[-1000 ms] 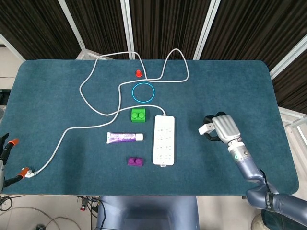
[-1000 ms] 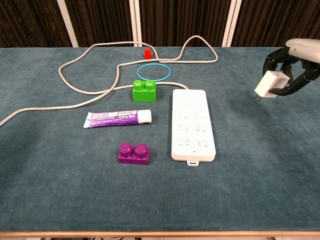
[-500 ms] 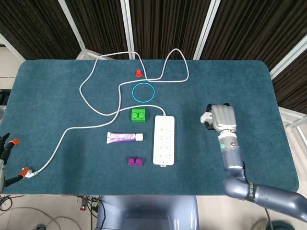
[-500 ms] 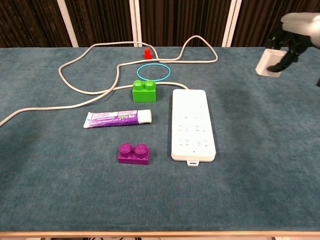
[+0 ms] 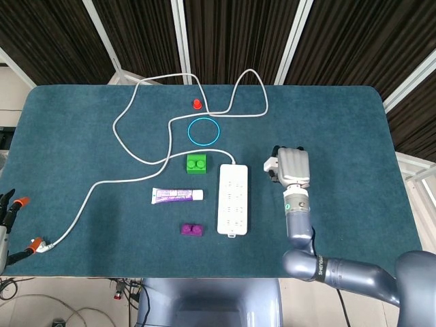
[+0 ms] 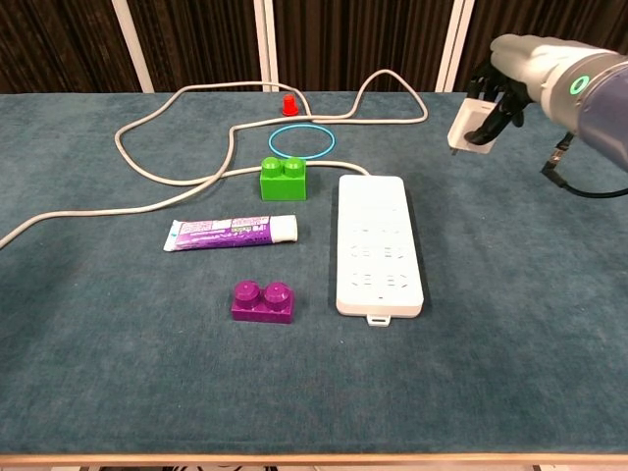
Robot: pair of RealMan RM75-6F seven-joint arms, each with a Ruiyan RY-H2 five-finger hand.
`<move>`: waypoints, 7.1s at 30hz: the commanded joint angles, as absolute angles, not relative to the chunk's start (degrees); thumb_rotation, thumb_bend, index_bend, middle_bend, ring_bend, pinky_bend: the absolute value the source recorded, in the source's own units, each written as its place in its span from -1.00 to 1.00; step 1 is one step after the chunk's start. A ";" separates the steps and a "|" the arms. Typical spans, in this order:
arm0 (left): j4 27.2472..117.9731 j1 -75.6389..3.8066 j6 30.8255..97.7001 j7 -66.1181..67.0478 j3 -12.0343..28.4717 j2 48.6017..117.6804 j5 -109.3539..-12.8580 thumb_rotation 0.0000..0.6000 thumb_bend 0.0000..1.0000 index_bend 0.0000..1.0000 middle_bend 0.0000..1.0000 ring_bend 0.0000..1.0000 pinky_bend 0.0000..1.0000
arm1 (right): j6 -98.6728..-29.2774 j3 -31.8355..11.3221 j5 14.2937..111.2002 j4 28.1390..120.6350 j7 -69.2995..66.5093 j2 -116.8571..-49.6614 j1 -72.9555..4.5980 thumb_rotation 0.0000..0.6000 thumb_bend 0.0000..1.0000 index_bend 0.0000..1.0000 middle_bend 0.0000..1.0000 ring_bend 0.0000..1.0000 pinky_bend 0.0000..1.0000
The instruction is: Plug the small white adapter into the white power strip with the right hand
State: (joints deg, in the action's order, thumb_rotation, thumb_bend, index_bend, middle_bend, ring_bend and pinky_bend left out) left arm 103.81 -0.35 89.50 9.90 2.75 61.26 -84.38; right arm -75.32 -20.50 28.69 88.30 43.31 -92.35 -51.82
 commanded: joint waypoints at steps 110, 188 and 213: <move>103.37 -0.98 88.32 8.60 2.69 60.78 -83.38 1.00 -0.66 -0.62 -1.00 -1.00 -0.79 | -76.23 -22.99 23.65 82.88 55.74 -104.55 -58.67 1.00 -0.06 0.88 0.47 0.40 -0.31; 103.36 -1.13 88.17 9.11 2.73 60.87 -82.91 1.00 -0.66 -0.62 -1.00 -1.00 -0.79 | -73.41 -23.01 26.24 78.28 56.12 -107.74 -57.02 1.00 -0.06 0.89 0.48 0.40 -0.30; 103.24 -1.29 87.81 8.86 2.77 60.77 -82.65 1.00 -0.66 -0.61 -1.00 -1.00 -0.79 | -73.36 -21.75 28.78 75.42 58.56 -110.03 -57.48 1.00 -0.06 0.99 0.54 0.46 -0.26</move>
